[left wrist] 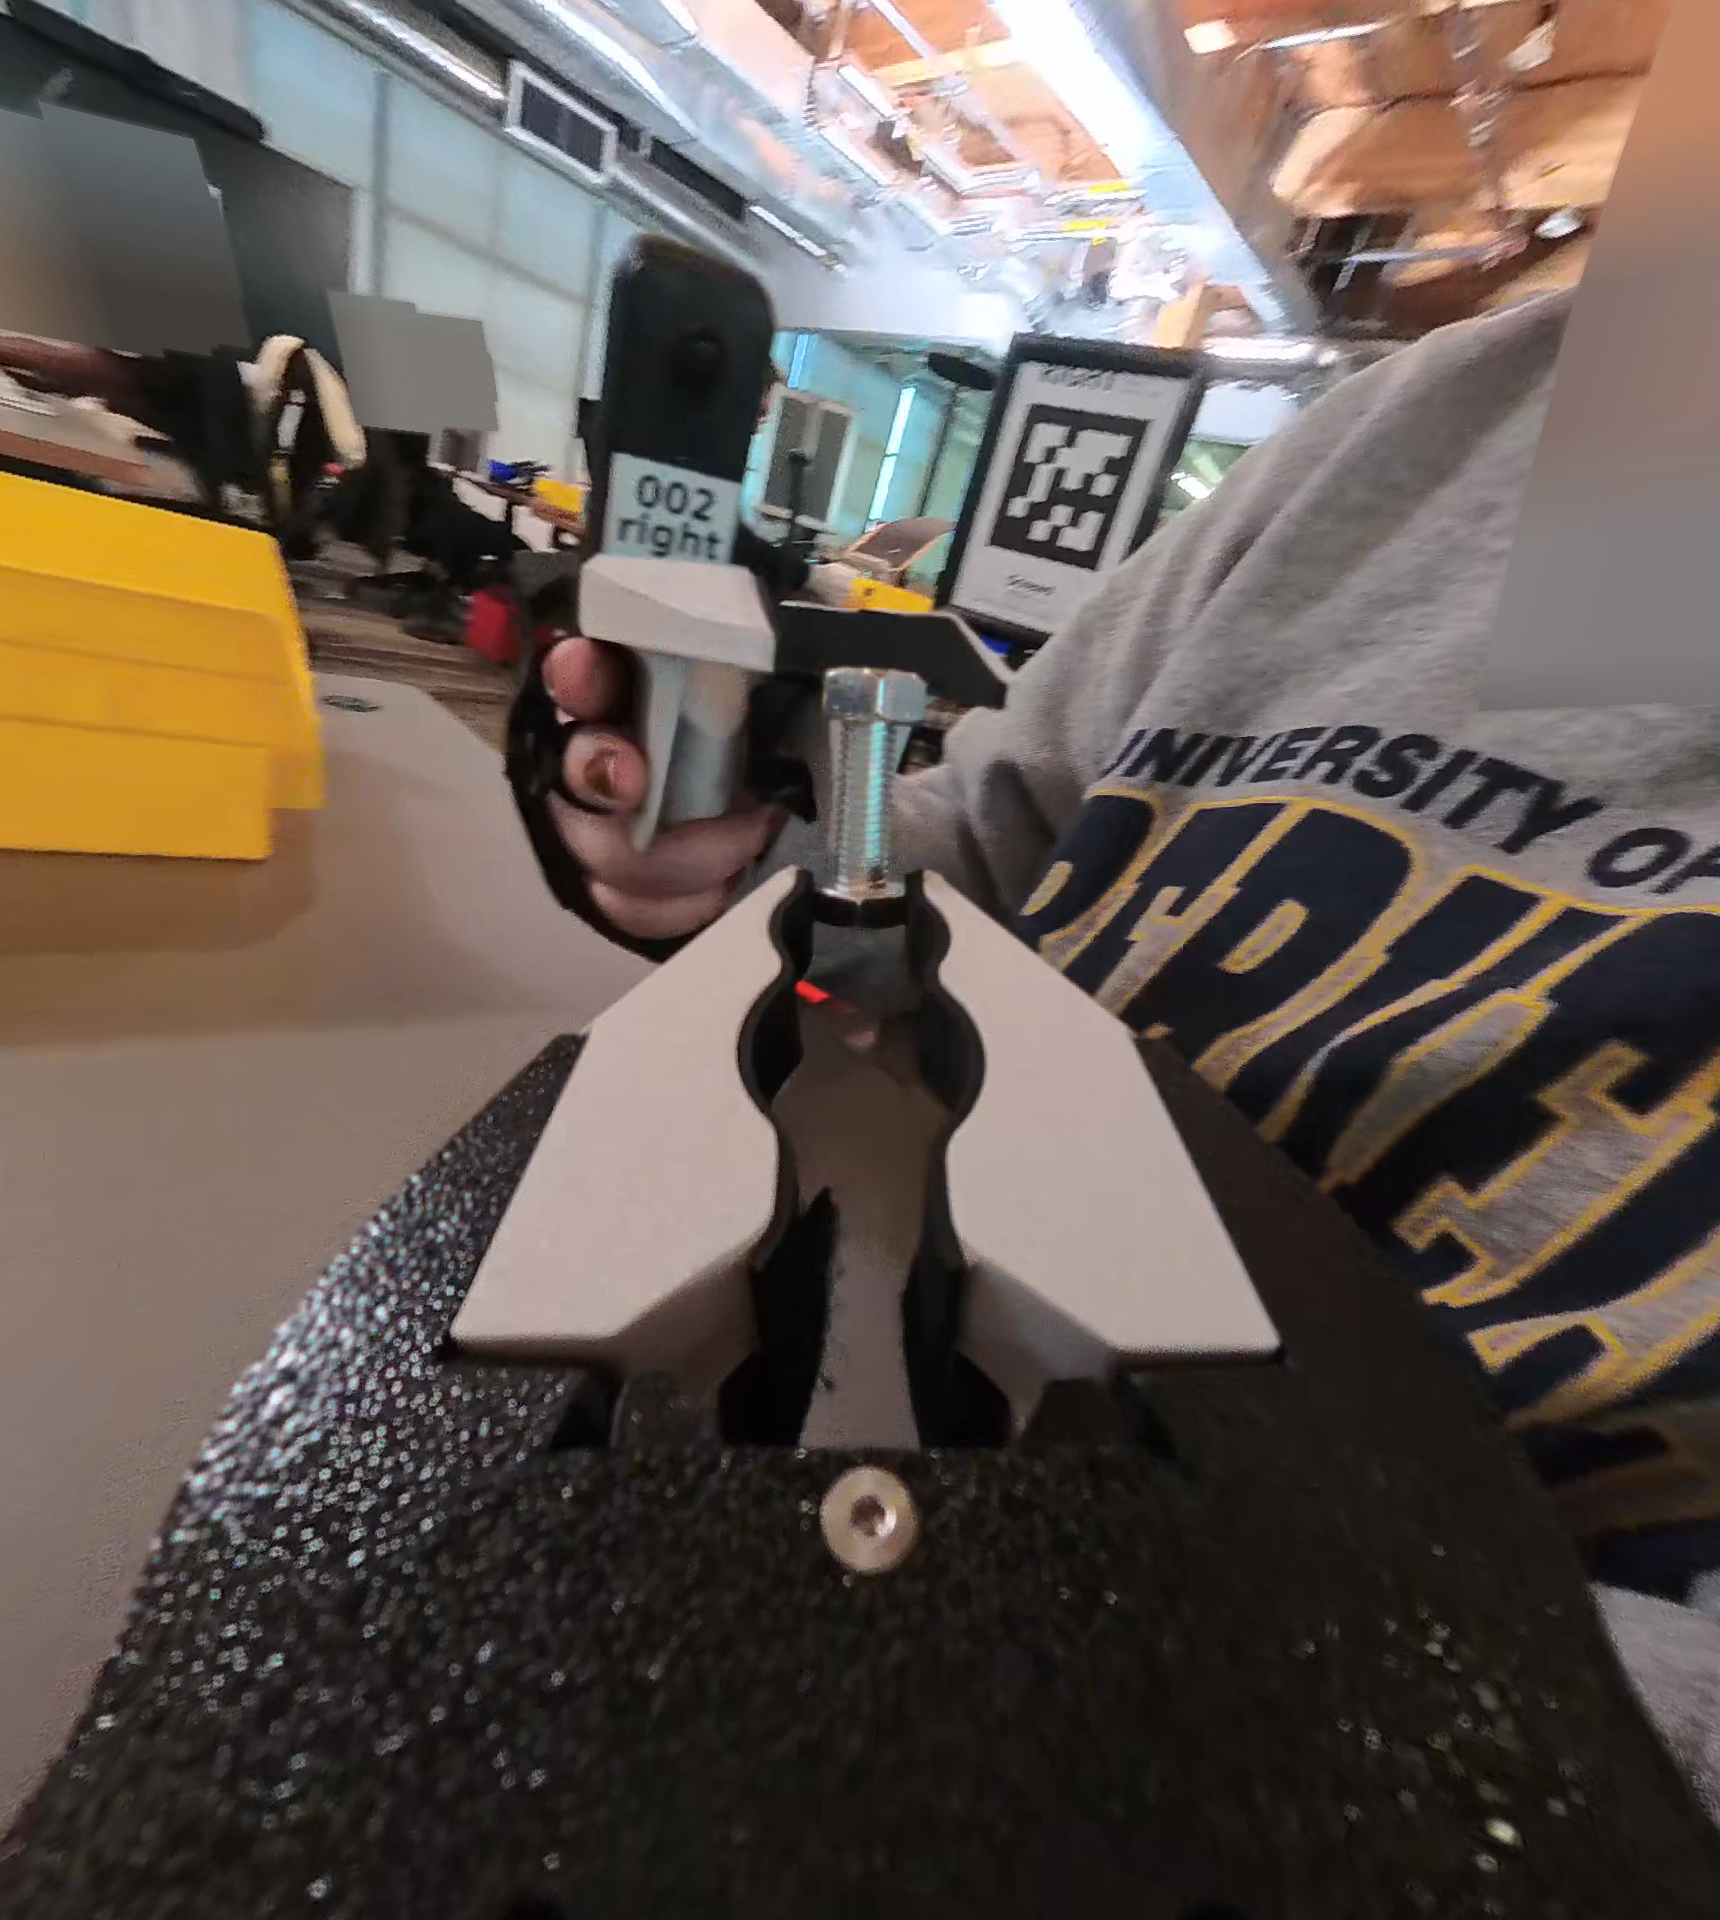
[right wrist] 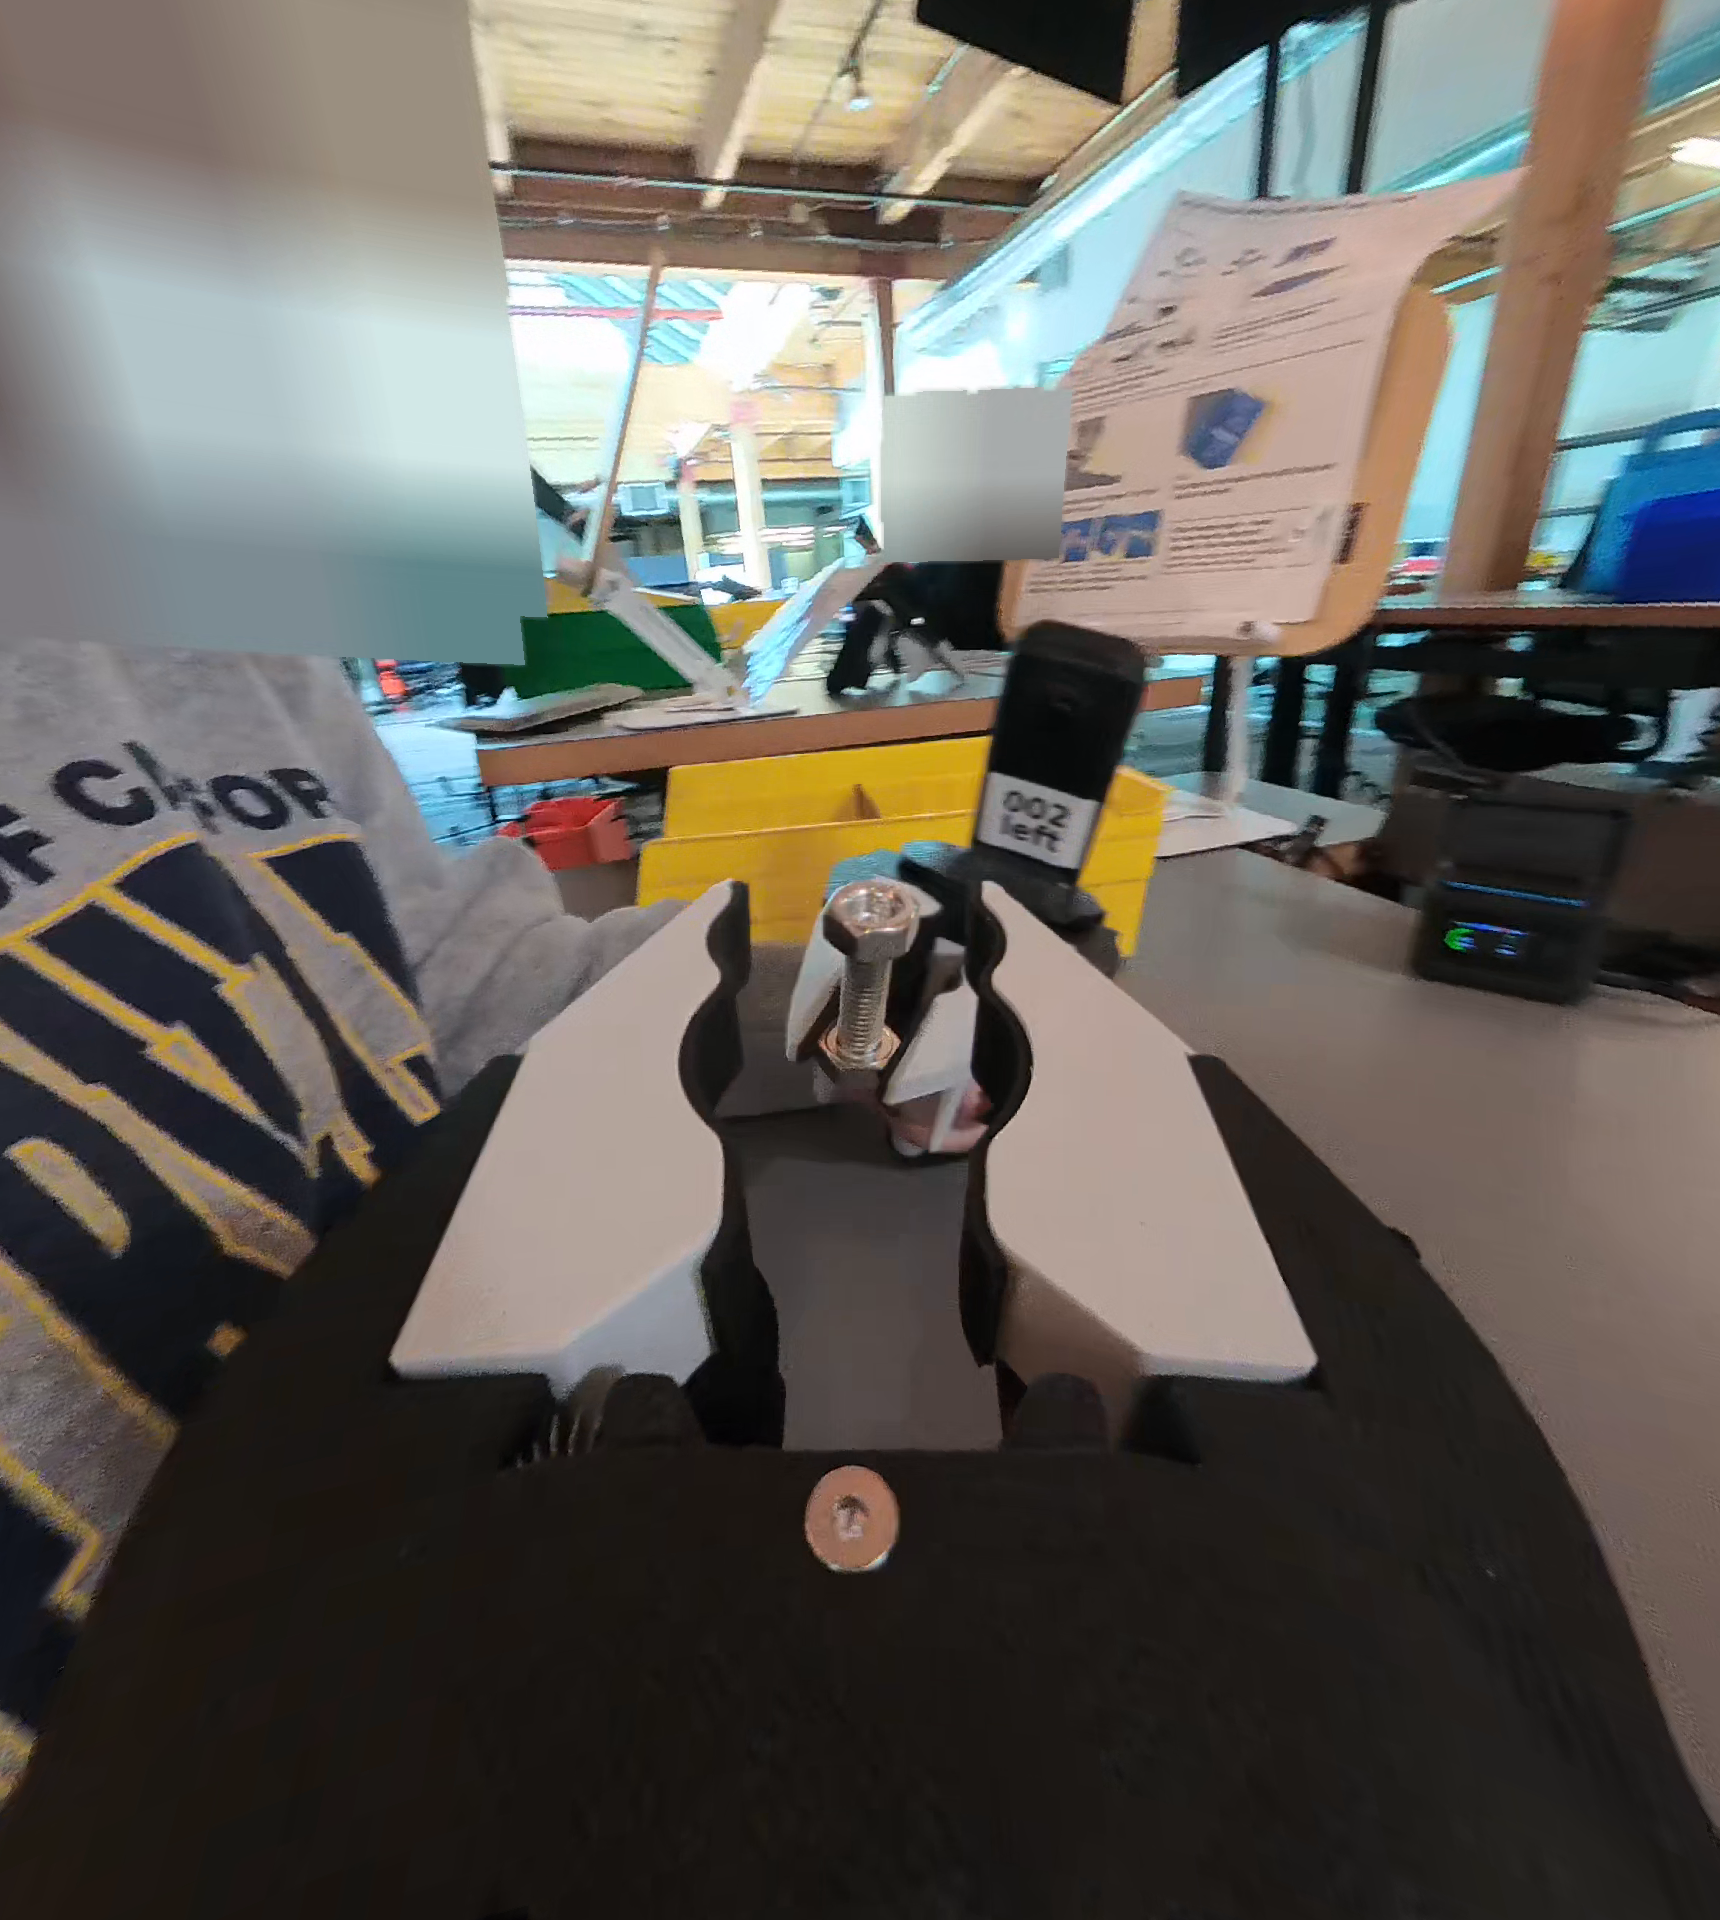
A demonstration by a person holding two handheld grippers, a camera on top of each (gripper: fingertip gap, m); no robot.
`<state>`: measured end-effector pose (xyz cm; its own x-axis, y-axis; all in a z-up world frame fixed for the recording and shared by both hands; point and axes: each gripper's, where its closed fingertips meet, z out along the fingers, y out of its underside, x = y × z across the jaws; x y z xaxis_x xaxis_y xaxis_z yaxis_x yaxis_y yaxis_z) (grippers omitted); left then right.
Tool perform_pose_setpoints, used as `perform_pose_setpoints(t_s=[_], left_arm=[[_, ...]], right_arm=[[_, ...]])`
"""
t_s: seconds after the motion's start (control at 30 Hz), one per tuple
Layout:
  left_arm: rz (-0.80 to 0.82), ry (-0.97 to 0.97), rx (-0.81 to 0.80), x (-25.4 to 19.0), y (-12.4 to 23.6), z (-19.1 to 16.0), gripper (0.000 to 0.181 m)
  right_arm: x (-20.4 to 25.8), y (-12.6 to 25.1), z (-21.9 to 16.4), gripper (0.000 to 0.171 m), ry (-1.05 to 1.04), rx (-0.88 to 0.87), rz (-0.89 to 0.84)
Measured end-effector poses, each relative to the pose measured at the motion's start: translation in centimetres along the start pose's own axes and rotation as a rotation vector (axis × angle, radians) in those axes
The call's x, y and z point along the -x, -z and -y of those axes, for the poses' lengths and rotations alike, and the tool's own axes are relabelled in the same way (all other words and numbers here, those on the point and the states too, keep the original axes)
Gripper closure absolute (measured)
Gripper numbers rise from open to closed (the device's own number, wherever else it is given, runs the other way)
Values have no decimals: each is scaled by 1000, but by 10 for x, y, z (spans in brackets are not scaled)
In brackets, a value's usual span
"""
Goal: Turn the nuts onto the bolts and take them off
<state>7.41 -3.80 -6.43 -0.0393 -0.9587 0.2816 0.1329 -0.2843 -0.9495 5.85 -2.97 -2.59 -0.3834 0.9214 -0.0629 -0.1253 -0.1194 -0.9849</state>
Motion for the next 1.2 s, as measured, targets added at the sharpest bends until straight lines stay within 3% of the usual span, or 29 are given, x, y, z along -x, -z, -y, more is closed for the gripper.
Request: perform_pose_setpoints(t_s=[0.27, 0.6, 0.7, 0.93, 1.2], left_arm=[[-136, 65, 18, -18, -6, -5, 166], [-92, 63, 25, -10, -3, -7, 166], [15, 12, 14, 4, 2, -4, 166], [379, -103, 30, 51, 19, -1, 166], [621, -190, 90, 79, 28, -5, 166]], right_arm=[[18, -12, -5, 139, -79, 0, 168], [13, -12, -9, 153, -65, 7, 147], [0, -11, -10, 153, -53, 3, 64], [-49, -9, -17, 153, 64, 72, -329], [-82, -4, -25, 153, 150, 62, -691]])
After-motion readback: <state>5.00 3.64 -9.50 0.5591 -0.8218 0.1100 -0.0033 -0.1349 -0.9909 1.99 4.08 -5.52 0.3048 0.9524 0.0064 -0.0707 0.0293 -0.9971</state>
